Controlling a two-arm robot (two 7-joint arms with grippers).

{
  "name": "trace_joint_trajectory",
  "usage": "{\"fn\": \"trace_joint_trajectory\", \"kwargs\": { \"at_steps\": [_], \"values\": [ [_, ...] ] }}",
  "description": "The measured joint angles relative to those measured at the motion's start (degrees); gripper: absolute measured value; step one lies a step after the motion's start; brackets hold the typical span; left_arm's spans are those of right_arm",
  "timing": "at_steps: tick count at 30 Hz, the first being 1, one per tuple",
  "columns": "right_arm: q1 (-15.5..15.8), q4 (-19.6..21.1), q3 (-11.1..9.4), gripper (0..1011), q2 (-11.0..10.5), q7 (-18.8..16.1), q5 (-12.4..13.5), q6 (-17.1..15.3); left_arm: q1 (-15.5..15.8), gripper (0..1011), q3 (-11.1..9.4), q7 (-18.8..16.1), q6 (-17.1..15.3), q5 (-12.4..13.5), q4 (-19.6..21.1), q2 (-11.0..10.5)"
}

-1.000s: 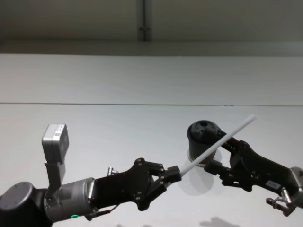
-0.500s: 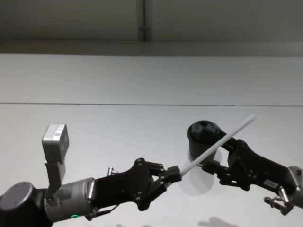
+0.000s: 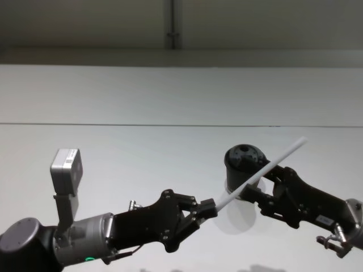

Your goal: Pick up the straw with one hand, pass it to the other hand, and insert it into the cup.

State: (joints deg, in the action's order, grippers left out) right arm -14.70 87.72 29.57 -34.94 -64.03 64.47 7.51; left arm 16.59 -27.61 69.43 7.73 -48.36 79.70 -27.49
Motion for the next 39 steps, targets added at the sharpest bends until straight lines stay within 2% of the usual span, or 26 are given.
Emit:
{"fn": "trace_joint_trajectory", "kwargs": {
  "at_steps": [3, 4, 10, 14, 17, 18, 23, 30, 39],
  "values": [
    [0.02, 0.0, -0.02, 717, 0.0, 0.0, 0.0, -0.02, 0.0, 0, 0.0, 0.0, 0.0, 0.0, 0.0, 0.0],
    [0.03, 0.0, -0.02, 658, 0.0, 0.0, 0.0, -0.03, 0.0, 0, 0.0, 0.0, 0.0, 0.0, 0.0, 0.0],
    [0.05, 0.0, -0.05, 504, 0.0, 0.0, 0.0, -0.08, 0.0, 0, 0.0, 0.0, 0.0, 0.0, 0.0, 0.0],
    [0.05, 0.0, -0.06, 337, 0.0, -0.01, 0.0, -0.08, 0.0, 0, 0.0, 0.0, 0.0, 0.0, 0.0, 0.0],
    [0.05, 0.0, -0.06, 278, 0.0, -0.01, 0.0, -0.08, 0.0, 0, 0.0, 0.0, 0.0, 0.0, 0.0, 0.0],
    [0.05, 0.0, -0.06, 220, 0.0, -0.01, 0.0, -0.08, 0.0, 0, 0.0, 0.0, 0.0, 0.0, 0.0, 0.0],
    [0.05, 0.0, -0.06, 92, 0.0, 0.0, 0.0, -0.08, 0.0, 0, 0.0, 0.01, 0.0, 0.0, 0.0, 0.0],
    [0.05, 0.0, -0.06, 27, 0.0, -0.01, 0.0, -0.08, 0.0, 0, 0.0, 0.0, 0.0, 0.0, 0.0, 0.0],
    [0.05, 0.0, -0.06, 12, 0.0, -0.01, 0.0, -0.08, 0.0, 0, 0.0, 0.0, 0.0, 0.0, 0.0, 0.0]
  ]
}}
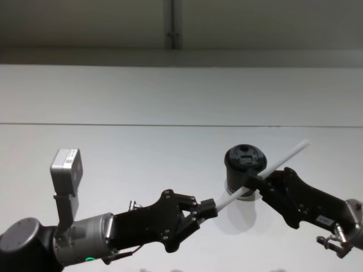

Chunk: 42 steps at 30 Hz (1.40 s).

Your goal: Pick up the straw with one hand, pass it to the other hand, and insert it into the cup.

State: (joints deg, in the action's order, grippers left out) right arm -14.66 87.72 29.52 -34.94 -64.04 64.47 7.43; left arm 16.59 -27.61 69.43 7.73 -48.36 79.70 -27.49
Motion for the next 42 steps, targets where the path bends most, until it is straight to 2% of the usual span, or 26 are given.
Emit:
{"fn": "trace_joint_trajectory", "kwargs": {
  "at_steps": [12, 15, 28, 29, 30, 32, 42],
  "values": [
    [0.0, 0.0, 0.0, 12, 0.0, 0.0, 0.0, 0.0, 0.0, 0, 0.0, 0.0, 0.0, 0.0, 0.0, 0.0],
    [0.0, 0.0, 0.0, 11, -0.01, 0.0, 0.03, 0.02, 0.0, 42, 0.0, -0.01, 0.0, 0.01, 0.0, -0.01],
    [0.0, 0.0, 0.0, 12, 0.0, 0.0, 0.01, 0.0, 0.0, 419, 0.0, -0.01, 0.0, 0.0, 0.0, -0.01],
    [0.0, 0.0, 0.0, 11, 0.0, 0.0, 0.01, 0.0, 0.0, 478, 0.0, -0.01, 0.0, 0.0, 0.0, 0.0],
    [0.0, 0.0, 0.0, 12, 0.0, 0.0, 0.01, 0.0, 0.0, 478, 0.0, -0.01, 0.0, 0.0, 0.0, -0.01],
    [0.0, 0.0, 0.0, 12, 0.0, 0.0, 0.0, 0.0, 0.0, 564, 0.0, -0.01, 0.0, 0.0, 0.0, -0.01],
    [0.01, -0.01, 0.02, 12, -0.06, 0.0, -0.01, -0.03, 0.0, 869, 0.0, 0.0, 0.0, 0.0, 0.0, 0.0]
  ]
}}
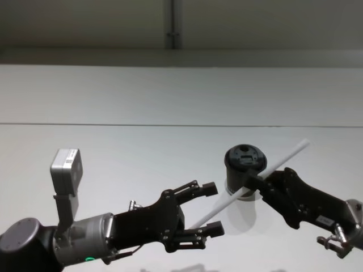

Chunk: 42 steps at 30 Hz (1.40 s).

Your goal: Pick up the straw with one hand, pass it to the other hand, and insert it into the cup.

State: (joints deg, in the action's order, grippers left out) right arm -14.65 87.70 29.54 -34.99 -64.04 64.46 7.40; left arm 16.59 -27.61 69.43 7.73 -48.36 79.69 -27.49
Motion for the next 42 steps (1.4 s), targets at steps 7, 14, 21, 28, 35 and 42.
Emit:
{"fn": "trace_joint_trajectory", "kwargs": {
  "at_steps": [7, 14, 21, 28, 35, 42],
  "values": [
    [0.11, -0.05, 0.17, 12, -0.8, 0.95, -0.65, -0.34, 0.0, 1002, 0.0, 0.0, 0.0, 0.0, 0.0, 0.0],
    [0.26, -0.3, -0.51, 11, -1.54, 2.92, -1.84, 0.3, 0.0, 1002, 0.0, 0.0, 0.0, 0.0, 0.0, 0.0],
    [0.01, -1.23, -2.65, 11, -2.26, 7.34, -5.24, 2.29, 0.0, 1001, 0.0, 0.0, 0.0, 0.0, 0.0, 0.0],
    [-0.9, -2.68, -4.67, 12, -2.13, 10.04, -7.37, 3.22, 0.0, 1001, 0.0, 0.0, 0.0, 0.0, 0.0, 0.0],
    [-2.07, -4.0, -6.16, 12, -1.38, 11.48, -8.95, 3.71, 0.0, 1001, 0.0, 0.0, 0.0, 0.0, 0.0, 0.0],
    [-2.83, -5.0, -7.49, 12, -0.54, 12.7, -10.04, 4.0, 0.0, 1001, 0.0, 0.0, 0.0, 0.0, 0.0, 0.0]
  ]
}}
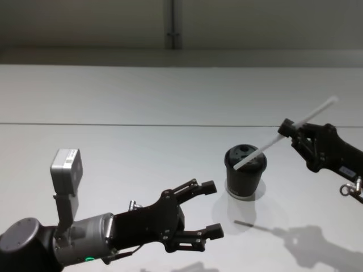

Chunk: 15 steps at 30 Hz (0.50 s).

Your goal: Pick up the straw with one hand, pass it to the other hand, and insert it into the cup.

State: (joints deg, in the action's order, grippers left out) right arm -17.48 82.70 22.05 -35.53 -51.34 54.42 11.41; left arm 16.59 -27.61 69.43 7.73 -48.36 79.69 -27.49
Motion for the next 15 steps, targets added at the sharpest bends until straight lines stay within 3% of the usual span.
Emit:
{"fn": "trace_joint_trajectory", "kwargs": {
  "at_steps": [15],
  "values": [
    [-1.81, -1.51, -2.1, 11, 1.14, 3.17, -3.1, 0.1, 0.0, 1002, 0.0, 0.0, 0.0, 0.0, 0.0, 0.0]
  ]
}}
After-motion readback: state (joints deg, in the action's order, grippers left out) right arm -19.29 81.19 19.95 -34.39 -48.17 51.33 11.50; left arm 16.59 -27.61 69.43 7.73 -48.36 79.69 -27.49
